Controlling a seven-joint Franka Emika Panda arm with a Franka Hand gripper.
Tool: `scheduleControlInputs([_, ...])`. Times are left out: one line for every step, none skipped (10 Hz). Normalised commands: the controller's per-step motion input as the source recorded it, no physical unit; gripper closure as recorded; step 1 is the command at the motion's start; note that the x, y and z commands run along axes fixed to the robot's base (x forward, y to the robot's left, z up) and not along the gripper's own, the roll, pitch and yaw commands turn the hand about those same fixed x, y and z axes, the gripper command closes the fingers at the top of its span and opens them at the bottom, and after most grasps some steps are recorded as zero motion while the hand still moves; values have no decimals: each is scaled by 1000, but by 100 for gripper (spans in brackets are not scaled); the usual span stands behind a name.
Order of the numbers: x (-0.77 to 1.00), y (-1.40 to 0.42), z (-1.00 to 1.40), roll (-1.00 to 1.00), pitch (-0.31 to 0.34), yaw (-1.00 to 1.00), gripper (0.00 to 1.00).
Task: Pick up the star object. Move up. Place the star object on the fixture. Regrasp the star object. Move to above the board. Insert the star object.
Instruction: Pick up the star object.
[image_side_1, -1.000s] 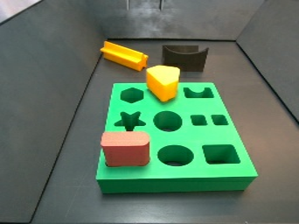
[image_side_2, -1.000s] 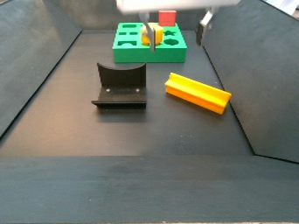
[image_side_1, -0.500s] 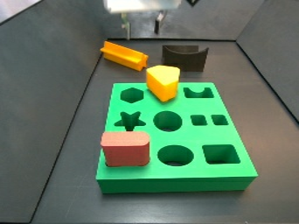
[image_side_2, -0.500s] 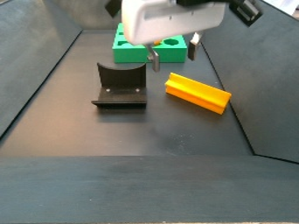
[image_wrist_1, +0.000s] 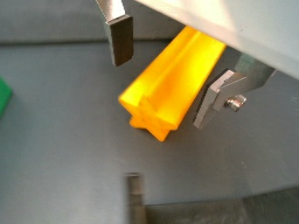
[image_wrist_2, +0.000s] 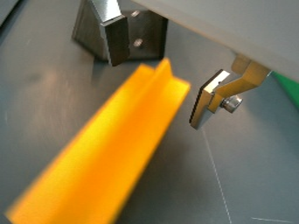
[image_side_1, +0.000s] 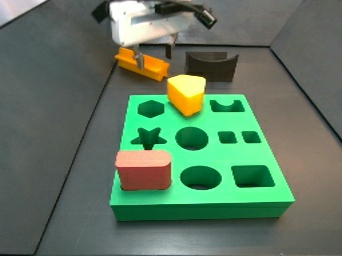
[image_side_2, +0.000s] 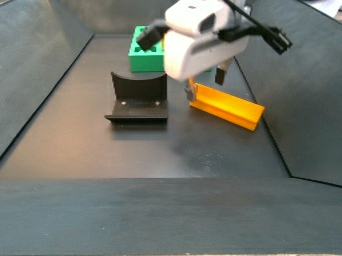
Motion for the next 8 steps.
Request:
scheduleControlInputs([-183, 0, -811, 81, -180, 826, 0])
scheduleControlInputs([-94, -69, -863, 46, -153, 654, 0])
scheduleControlInputs([-51, 0, -620, 0, -194, 366, 0])
scheduleControlInputs([0, 0, 0, 0, -3, 0, 0])
scheduleControlInputs([0, 0, 0, 0, 0, 0, 100])
scheduleControlInputs([0, 0, 0, 0, 0, 0, 100])
scheduleControlInputs([0, 0, 0, 0, 0, 0, 100])
scheduleControlInputs([0, 0, 0, 0, 0, 0, 100])
